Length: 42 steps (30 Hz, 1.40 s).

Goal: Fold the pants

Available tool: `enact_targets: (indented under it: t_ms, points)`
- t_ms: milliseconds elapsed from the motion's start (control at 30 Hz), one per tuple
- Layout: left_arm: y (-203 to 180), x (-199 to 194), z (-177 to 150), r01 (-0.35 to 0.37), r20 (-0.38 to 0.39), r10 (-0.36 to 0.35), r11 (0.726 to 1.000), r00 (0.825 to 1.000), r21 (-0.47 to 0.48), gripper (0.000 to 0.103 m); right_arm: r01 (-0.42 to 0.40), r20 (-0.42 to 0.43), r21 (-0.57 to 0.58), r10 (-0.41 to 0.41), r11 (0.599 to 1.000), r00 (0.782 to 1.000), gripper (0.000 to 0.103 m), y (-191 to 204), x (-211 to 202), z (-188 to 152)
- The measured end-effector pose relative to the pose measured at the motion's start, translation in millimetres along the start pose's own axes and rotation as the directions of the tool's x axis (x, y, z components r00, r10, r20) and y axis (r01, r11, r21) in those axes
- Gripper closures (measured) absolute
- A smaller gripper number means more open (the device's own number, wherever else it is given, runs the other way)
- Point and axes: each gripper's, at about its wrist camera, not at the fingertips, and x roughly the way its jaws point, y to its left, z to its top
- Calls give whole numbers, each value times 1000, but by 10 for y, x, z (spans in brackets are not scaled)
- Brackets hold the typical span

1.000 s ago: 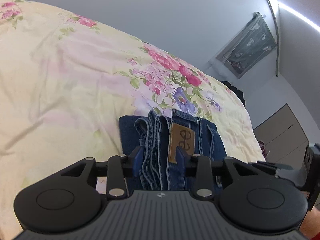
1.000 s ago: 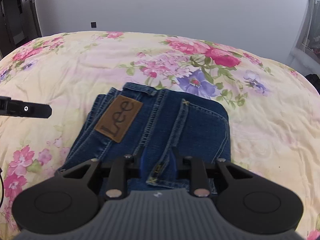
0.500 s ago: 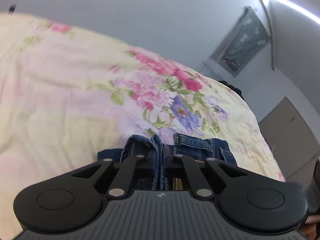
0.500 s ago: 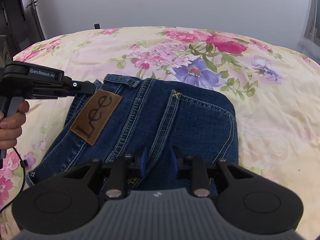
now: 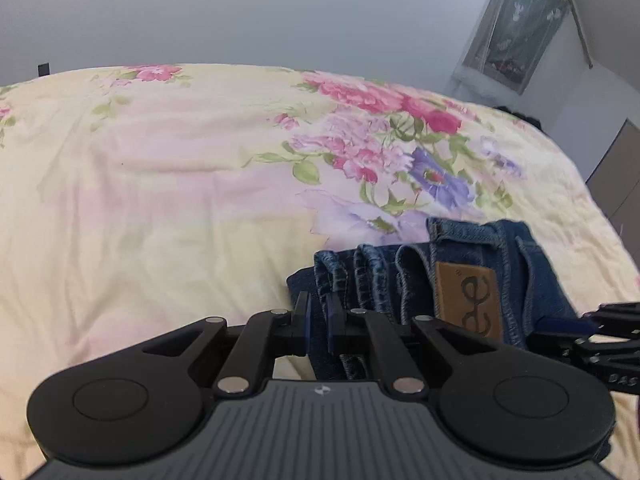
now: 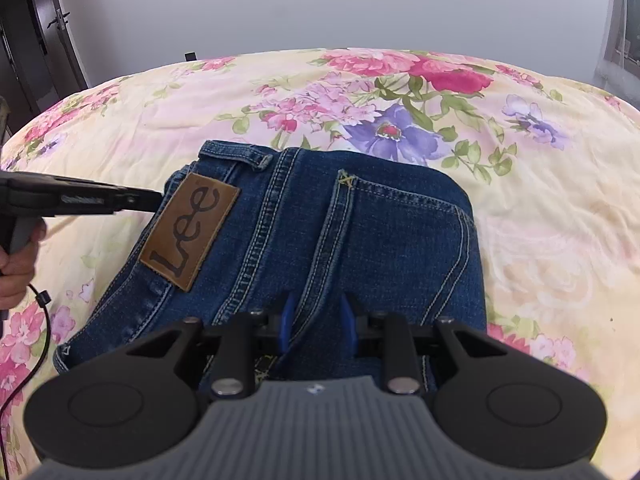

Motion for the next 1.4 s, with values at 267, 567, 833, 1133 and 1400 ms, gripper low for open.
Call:
enact_targets:
  t_ms: [267,567,833,1133,1400]
  points:
    - [-114,-247,132,235,21,-234,961,972,-147,57,20,11,11,-21,1000,1000,80,49,-110,25]
    - [-233,130,125,219,-12,-223,963,975,-155,50,-30,-21,55,32,998,999,79,-185,-114,-25]
    - [-133,345,79,224,-23,-232,959,973,-175,34,-69,-15,47,70,996,997,78,-214,-23,-39]
    - [-424,382,46,239,-41,-245,964,969,-114,66,-92,2,85,92,992,996,77,-277,15,-104]
    - [-811,-74,176,173,5,-173,985,985,-1,85,-58,5,72,58,996,998,78,-215,-199,-51]
